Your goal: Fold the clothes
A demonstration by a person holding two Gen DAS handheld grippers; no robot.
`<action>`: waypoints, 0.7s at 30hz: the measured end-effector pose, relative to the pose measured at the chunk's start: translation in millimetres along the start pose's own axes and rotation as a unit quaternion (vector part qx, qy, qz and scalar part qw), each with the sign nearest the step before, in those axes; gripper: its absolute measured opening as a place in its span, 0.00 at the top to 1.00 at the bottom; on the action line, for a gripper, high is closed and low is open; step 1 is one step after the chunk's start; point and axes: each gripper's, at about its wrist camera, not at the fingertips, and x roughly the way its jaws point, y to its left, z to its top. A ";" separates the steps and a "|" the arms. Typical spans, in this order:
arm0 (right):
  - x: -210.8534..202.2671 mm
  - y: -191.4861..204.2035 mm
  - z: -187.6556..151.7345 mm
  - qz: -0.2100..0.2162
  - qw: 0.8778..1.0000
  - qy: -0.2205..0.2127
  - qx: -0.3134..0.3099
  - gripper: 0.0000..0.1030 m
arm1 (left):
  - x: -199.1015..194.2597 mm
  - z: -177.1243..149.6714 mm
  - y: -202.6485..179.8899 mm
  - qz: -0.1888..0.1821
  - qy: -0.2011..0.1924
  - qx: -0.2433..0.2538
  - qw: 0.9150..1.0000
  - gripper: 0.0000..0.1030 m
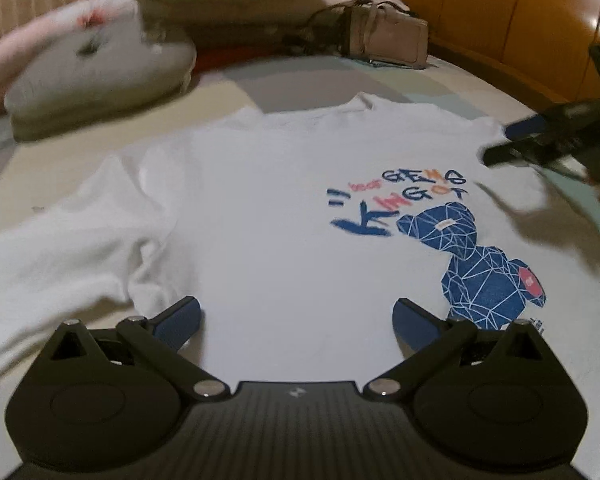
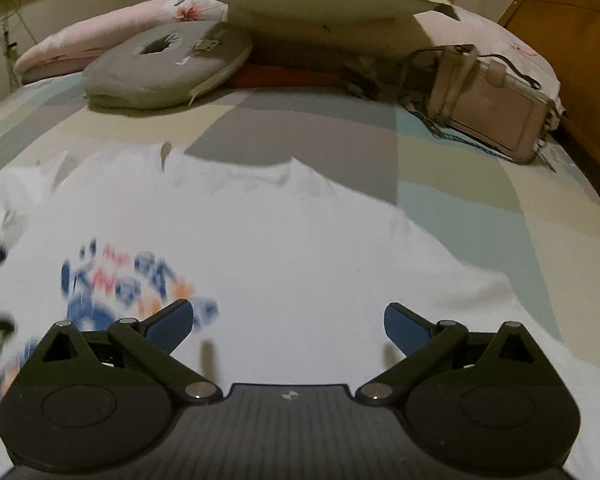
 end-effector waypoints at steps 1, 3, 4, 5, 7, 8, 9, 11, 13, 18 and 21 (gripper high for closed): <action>8.3 5.0 8.6 -0.002 1.000 0.002 0.001 0.00 | -0.6 0.0 0.6 0.001 -0.001 -0.001 1.000 0.01; 27.9 12.3 22.5 0.002 1.000 0.006 0.009 0.00 | -3.1 0.1 0.2 0.005 -0.008 0.002 1.000 0.01; 38.9 15.2 29.1 0.004 1.000 0.009 0.014 0.00 | -3.8 -0.4 0.4 0.003 -0.009 0.002 1.000 0.01; 51.1 16.9 33.7 0.000 1.000 0.015 0.019 0.00 | -2.8 -0.7 1.2 0.002 -0.007 0.001 1.000 0.01; 75.1 20.3 42.6 -0.009 0.999 0.027 0.029 0.00 | 0.0 -1.0 2.8 0.001 -0.001 0.000 1.000 0.01; 85.0 21.4 45.4 -0.017 0.999 0.029 0.032 0.00 | 0.9 -1.5 3.3 0.001 -0.001 0.001 1.000 0.01; 91.9 20.6 48.1 -0.017 0.999 0.023 0.040 0.00 | 1.3 -1.7 3.7 0.000 -0.001 0.003 1.000 0.01; 102.6 16.7 54.6 -0.016 0.998 0.012 0.056 0.00 | 1.7 -1.4 4.0 0.000 -0.002 0.002 1.000 0.01; 111.0 11.5 61.3 -0.014 0.997 0.001 0.071 0.00 | 1.3 -2.7 3.5 0.001 -0.005 0.006 1.000 0.01; 117.0 5.6 64.9 -0.020 0.997 -0.017 0.077 0.00 | 1.6 -4.5 0.8 0.007 -0.011 0.015 1.000 0.01; 88.9 1.7 56.1 0.015 0.996 -0.008 0.083 0.00 | -1.1 -3.4 -1.7 0.015 -0.018 0.014 1.000 0.01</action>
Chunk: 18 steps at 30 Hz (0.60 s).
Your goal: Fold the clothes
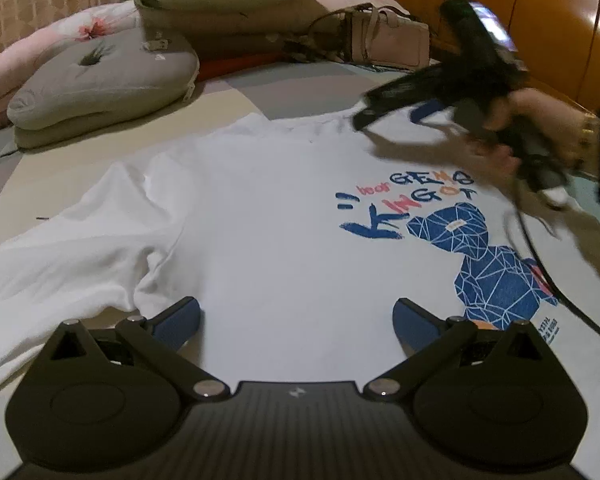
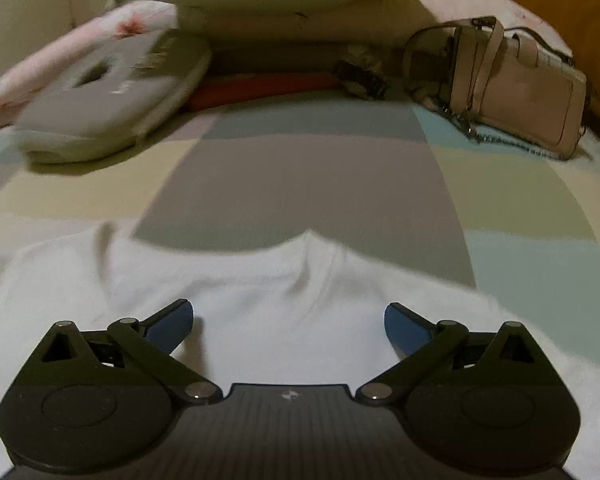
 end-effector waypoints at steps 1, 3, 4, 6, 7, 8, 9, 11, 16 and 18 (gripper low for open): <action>-18.4 -3.7 -6.3 0.020 1.000 -0.004 0.002 0.00 | -1.8 0.6 -1.8 0.004 -0.003 0.001 1.000 0.01; -54.2 -16.3 -22.3 0.048 0.999 -0.009 0.012 0.00 | -7.6 2.5 -8.1 0.008 -0.012 0.005 1.000 0.01; -73.6 -24.6 -32.1 0.061 0.998 -0.010 0.019 0.00 | -11.1 3.5 -12.0 0.005 -0.017 0.010 1.000 0.01; -108.9 -46.9 -56.3 0.070 0.997 -0.010 0.038 0.00 | -17.8 4.7 -24.0 -0.005 -0.024 0.028 0.999 0.01; -126.5 -59.2 -70.4 0.065 0.997 -0.013 0.049 0.00 | -21.0 5.2 -30.2 -0.010 -0.028 0.037 0.999 0.01; -144.0 -71.4 -84.5 0.061 0.996 -0.015 0.060 0.00 | -24.0 5.7 -37.2 -0.014 -0.031 0.047 0.998 0.01; -160.4 -83.5 -98.0 0.055 0.996 -0.017 0.071 0.00 | -26.1 6.1 -44.7 -0.018 -0.034 0.058 0.998 0.01; -183.2 -106.5 -121.5 0.029 0.995 -0.015 0.093 0.00 | -29.5 7.3 -59.7 -0.026 -0.037 0.077 0.996 0.01; -222.4 -158.9 -170.1 -0.027 0.987 -0.018 0.155 0.00 | -29.7 12.9 -89.9 -0.043 -0.038 0.096 0.994 0.01; -229.3 -176.8 -183.7 -0.038 0.982 -0.023 0.182 0.00 | -26.9 15.2 -97.7 -0.056 -0.036 0.091 0.994 0.01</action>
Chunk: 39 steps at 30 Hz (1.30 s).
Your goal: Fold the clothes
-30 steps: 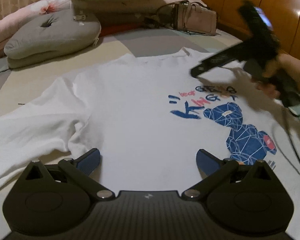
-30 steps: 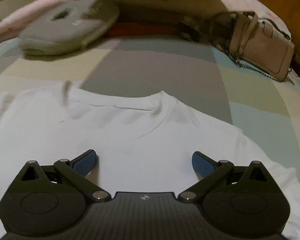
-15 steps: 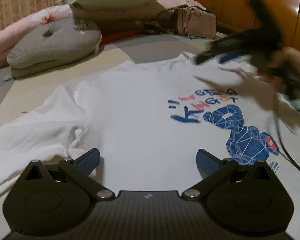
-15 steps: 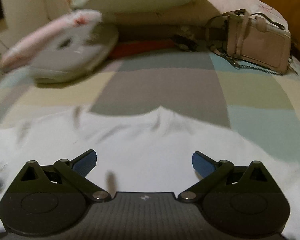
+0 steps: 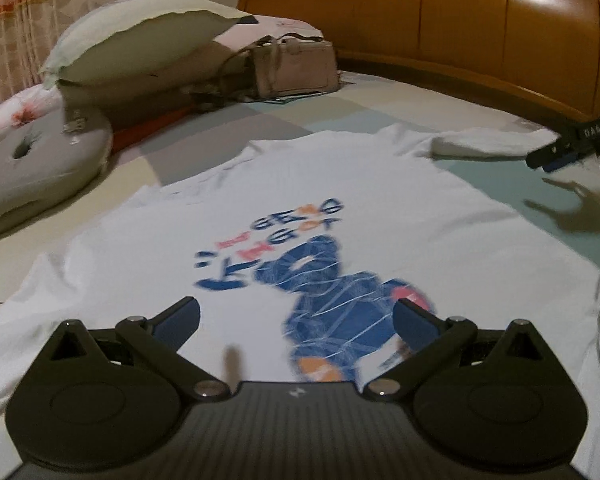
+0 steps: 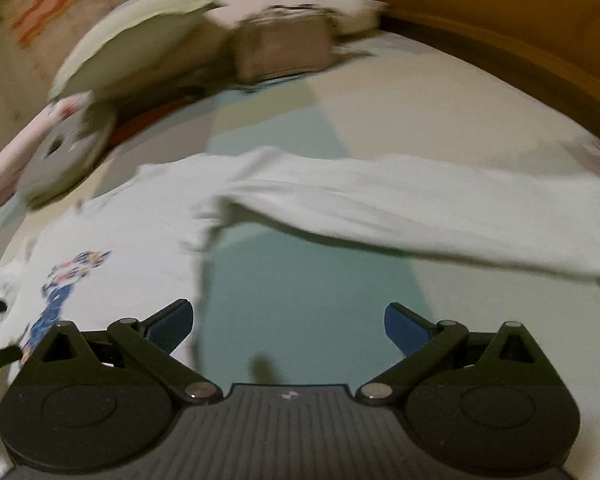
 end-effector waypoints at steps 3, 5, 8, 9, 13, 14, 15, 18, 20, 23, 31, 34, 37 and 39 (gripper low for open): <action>-3.3 -27.0 -6.2 -0.007 0.999 -0.008 0.033 0.00 | 8.9 1.8 -4.6 -0.022 0.006 -0.011 1.000 0.01; -4.2 -40.4 -9.1 -0.004 0.999 -0.012 0.047 0.00 | 16.9 1.4 -5.3 -0.025 0.017 -0.015 0.999 0.01; -1.7 -48.4 -7.8 0.009 0.998 -0.017 0.056 0.00 | 27.9 0.6 -3.1 -0.027 0.030 -0.038 0.998 0.01; 0.0 -48.6 -6.7 0.009 0.998 -0.019 0.057 0.00 | 30.8 -0.4 -2.0 -0.033 0.033 -0.044 0.998 0.01; 9.9 -56.3 -1.8 0.010 0.995 -0.049 0.092 0.00 | 33.7 -6.8 -0.8 -0.031 0.034 -0.037 0.998 0.01; 12.7 -61.3 -0.3 0.016 0.992 -0.063 0.112 0.00 | 33.8 -7.3 -1.1 -0.030 0.033 -0.033 0.998 0.01; 15.4 -66.4 1.2 0.021 0.988 -0.077 0.133 0.00 | 33.9 -7.4 -0.8 -0.031 0.033 -0.033 0.998 0.01; 23.6 -80.8 5.9 0.036 0.974 -0.117 0.192 0.00 | 34.8 -7.5 -0.1 -0.032 0.031 -0.034 0.998 0.01; 27.5 -83.6 9.4 0.028 0.970 -0.131 0.202 0.05 | 34.3 -8.1 -0.4 -0.032 0.029 -0.033 0.999 0.01; 30.1 -79.2 13.4 -0.039 0.973 -0.137 0.183 0.48 | 34.6 -8.8 0.2 -0.033 0.028 -0.031 0.999 0.01; 23.3 -85.0 17.6 -0.109 0.974 -0.128 0.149 0.90 | 35.1 -8.6 0.1 -0.031 0.027 -0.026 0.999 0.01; 19.9 -82.7 18.0 -0.123 0.975 -0.117 0.145 0.83 | 35.4 -8.3 -0.2 -0.030 0.028 -0.024 0.999 0.01; 14.9 -76.9 16.7 -0.139 0.975 -0.102 0.140 0.77 | 35.1 -7.5 0.7 -0.030 0.031 -0.024 0.999 0.01; 8.2 -65.8 13.3 -0.138 0.978 -0.086 0.129 0.75 | 34.3 -6.2 2.3 -0.027 0.033 -0.027 0.999 0.01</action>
